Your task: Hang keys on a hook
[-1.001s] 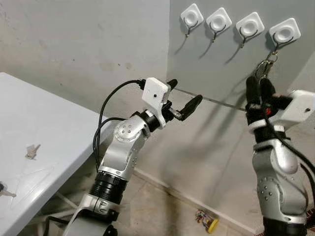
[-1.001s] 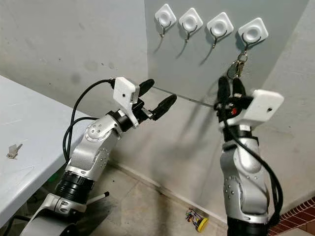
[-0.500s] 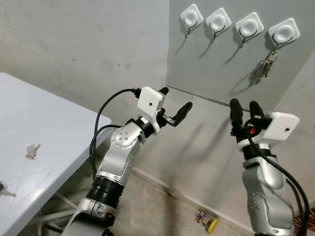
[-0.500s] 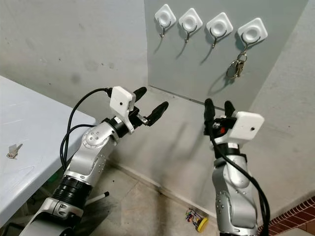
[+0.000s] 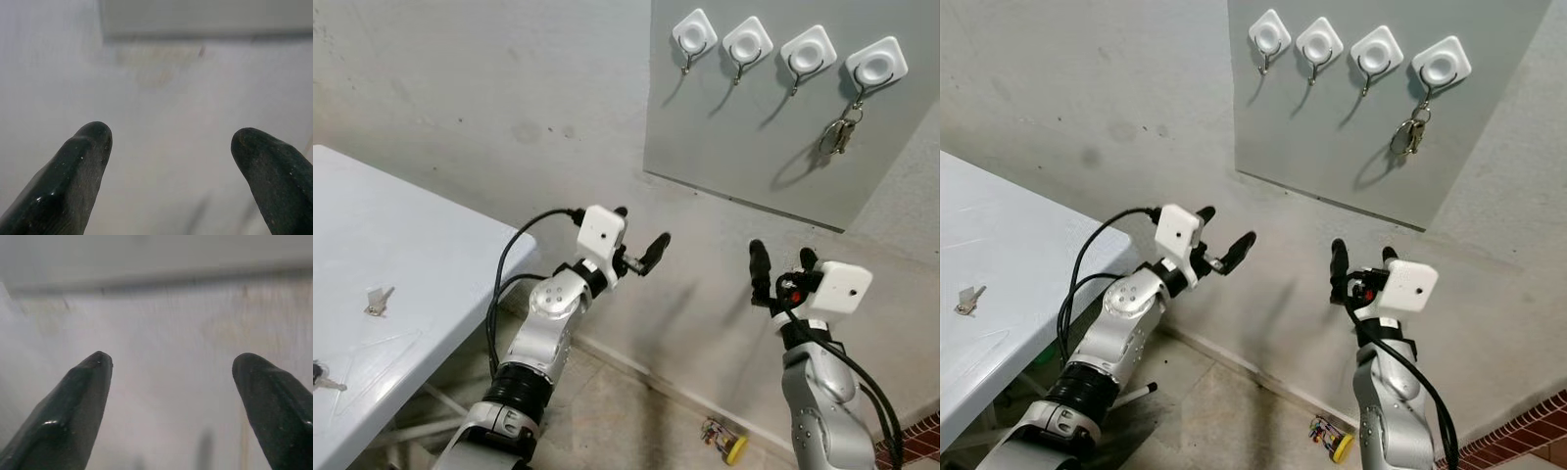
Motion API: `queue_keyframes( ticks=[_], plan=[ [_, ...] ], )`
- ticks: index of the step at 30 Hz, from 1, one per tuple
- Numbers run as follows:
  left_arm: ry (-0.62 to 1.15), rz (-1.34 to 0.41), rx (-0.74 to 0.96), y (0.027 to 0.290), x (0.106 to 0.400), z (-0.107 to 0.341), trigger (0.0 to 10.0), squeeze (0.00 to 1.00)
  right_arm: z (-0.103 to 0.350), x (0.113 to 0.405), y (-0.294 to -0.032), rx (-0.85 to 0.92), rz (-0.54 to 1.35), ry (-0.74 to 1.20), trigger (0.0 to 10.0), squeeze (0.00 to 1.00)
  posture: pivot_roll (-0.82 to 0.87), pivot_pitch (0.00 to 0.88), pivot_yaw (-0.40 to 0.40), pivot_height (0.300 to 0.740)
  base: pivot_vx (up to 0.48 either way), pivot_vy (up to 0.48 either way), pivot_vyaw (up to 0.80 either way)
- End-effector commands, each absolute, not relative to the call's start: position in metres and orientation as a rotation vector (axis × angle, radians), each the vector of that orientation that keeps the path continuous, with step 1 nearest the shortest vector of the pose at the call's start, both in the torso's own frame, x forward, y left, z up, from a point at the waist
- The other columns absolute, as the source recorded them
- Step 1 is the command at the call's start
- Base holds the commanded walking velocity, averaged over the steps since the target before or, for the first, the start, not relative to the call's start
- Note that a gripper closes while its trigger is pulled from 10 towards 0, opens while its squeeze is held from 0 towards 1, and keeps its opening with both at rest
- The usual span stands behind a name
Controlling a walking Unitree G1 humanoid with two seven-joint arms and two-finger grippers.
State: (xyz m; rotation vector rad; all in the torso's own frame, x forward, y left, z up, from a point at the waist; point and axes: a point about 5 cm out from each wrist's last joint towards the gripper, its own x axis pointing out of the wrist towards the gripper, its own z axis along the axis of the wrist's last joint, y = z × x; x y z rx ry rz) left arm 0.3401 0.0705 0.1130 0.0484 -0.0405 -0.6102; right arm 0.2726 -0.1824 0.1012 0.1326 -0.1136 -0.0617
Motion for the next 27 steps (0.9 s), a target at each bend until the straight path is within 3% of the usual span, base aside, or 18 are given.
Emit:
queue_keyframes(
  ticks=[1,3,4,5,6,9,16,17,18,20,21,27],
  plan=[
    [-0.003,-0.582,0.070,0.078,0.337,0.099,10.0,0.00,0.085,0.268,-0.182,0.117,-0.071,-0.067,10.0,1.00,-0.09,0.048,0.042,0.740,0.000,0.000,0.00],
    [0.013,-0.581,0.065,0.079,0.337,0.096,10.0,0.00,0.080,0.267,-0.182,0.110,-0.075,-0.050,10.0,1.00,-0.09,0.048,0.042,0.740,0.000,0.000,0.00],
    [0.036,-0.581,0.058,0.081,0.335,0.089,10.0,0.00,0.071,0.265,-0.182,0.103,-0.069,-0.019,10.0,0.68,-0.09,0.048,0.042,0.740,0.000,0.000,0.00],
    [0.036,-0.581,0.058,0.081,0.335,0.089,10.0,0.00,0.071,0.265,-0.182,0.103,-0.069,-0.019,10.0,0.68,-0.09,0.048,0.042,0.740,0.000,0.000,0.00],
    [0.090,-0.587,0.050,0.085,0.330,0.075,10.0,0.00,0.052,0.261,-0.184,0.109,-0.078,0.056,10.0,0.00,-0.09,0.050,0.043,0.740,0.000,0.000,0.00],
    [0.165,-0.563,-0.027,0.092,0.324,0.059,10.0,0.00,0.028,0.252,-0.185,0.127,-0.082,0.148,10.0,0.00,-0.09,0.050,0.043,0.740,0.000,0.000,0.00],
    [0.354,-0.468,0.009,0.111,0.303,0.017,10.0,0.00,-0.023,0.225,-0.194,0.091,-0.121,0.366,10.0,0.00,-0.10,0.046,0.046,0.740,0.000,0.000,0.00],
    [0.432,-0.435,0.014,0.118,0.292,0.001,10.0,0.00,-0.039,0.212,-0.198,0.072,-0.139,0.453,10.0,0.23,-0.10,0.046,0.046,0.740,0.000,0.000,0.00],
    [0.458,-0.425,0.016,0.121,0.288,-0.004,10.0,0.00,-0.045,0.207,-0.200,0.071,-0.152,0.485,10.0,0.23,-0.10,0.046,0.046,0.740,0.000,0.000,0.00],
    [0.495,-0.404,0.028,0.124,0.282,-0.011,10.0,0.00,-0.051,0.201,-0.204,0.083,-0.178,0.528,10.0,0.38,-0.10,0.046,0.046,0.740,0.000,0.000,0.00],
    [0.526,-0.392,0.033,0.126,0.278,-0.016,10.0,0.00,-0.054,0.198,-0.205,0.086,-0.185,0.549,10.0,1.00,-0.10,0.046,0.046,0.740,0.000,0.000,0.00],
    [0.653,-0.368,0.061,0.132,0.253,-0.039,10.0,0.00,-0.078,0.166,-0.208,0.090,-0.237,0.723,10.0,1.00,-0.10,0.027,0.051,0.740,0.000,0.000,0.00]
  ],
)
